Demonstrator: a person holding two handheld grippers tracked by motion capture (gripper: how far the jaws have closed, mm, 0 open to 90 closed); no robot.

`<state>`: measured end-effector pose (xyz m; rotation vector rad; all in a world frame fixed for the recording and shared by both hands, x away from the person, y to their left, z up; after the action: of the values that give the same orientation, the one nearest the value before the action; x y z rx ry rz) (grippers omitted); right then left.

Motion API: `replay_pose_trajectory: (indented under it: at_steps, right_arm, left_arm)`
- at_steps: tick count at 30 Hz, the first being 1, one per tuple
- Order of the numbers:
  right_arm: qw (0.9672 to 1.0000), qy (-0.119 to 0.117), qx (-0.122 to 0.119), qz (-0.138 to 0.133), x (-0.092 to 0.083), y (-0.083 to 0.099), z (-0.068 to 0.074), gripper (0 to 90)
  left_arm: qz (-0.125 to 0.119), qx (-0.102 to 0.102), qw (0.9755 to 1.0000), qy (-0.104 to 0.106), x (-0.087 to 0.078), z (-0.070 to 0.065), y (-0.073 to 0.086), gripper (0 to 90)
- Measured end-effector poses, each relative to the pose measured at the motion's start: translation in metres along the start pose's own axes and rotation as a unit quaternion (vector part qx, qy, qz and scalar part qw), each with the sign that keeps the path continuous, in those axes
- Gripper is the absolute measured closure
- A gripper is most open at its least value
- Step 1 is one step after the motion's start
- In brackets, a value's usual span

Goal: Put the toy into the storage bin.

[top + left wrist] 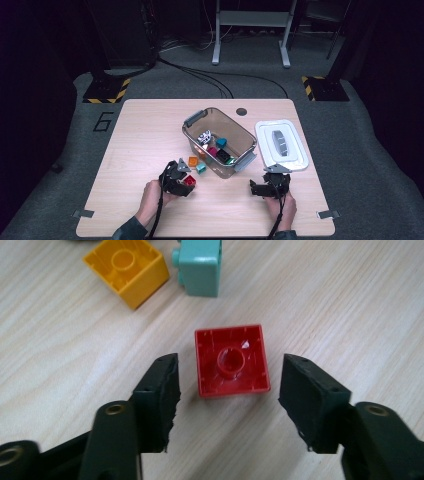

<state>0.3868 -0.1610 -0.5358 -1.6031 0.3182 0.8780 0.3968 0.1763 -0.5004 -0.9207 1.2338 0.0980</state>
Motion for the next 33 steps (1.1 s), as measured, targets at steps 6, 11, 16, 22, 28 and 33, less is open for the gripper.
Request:
replay_pose_trajectory:
  at_steps: [6, 11, 16, 22, 28, 33]
  right_arm:
    - [1.0000, 0.000, 0.000, 0.000, 0.000, 0.000, 0.000, 4.3]
    - [1.0000, 0.000, 0.000, 0.000, 0.000, 0.000, 0.000, 4.3]
    - [1.0000, 0.000, 0.000, 0.000, 0.000, 0.000, 0.000, 4.3]
    - [1.0000, 0.000, 0.000, 0.000, 0.000, 0.000, 0.000, 4.3]
    - [1.0000, 0.000, 0.000, 0.000, 0.000, 0.000, 0.000, 4.3]
    - [1.0000, 0.000, 0.000, 0.000, 0.000, 0.000, 0.000, 4.3]
  left_arm:
    - [-0.002, -0.002, 1.0000, 0.002, 0.005, 0.000, -0.010, 35.9]
    - [0.006, -0.003, 1.0000, 0.001, 0.010, 0.001, -0.014, 44.4]
    - [0.008, -0.005, 0.9999, 0.010, 0.013, 0.002, -0.013, 57.2]
    - [0.004, -0.002, 1.0000, 0.002, 0.010, 0.002, -0.013, 58.4]
    - [-0.002, -0.006, 1.0000, 0.003, 0.003, 0.005, -0.011, 58.5]
    - [-0.010, -0.015, 0.9998, 0.005, -0.004, 0.014, -0.009, 58.6]
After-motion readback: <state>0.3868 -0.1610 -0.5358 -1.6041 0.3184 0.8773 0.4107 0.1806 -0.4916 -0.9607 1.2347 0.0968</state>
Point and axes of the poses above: each handheld gripper's, and its own axes: x roughly forward along the jaws, y roughly out of its underside, z roughly to its left, the point moved 1 cm from there along x, roughly forward along the jaws
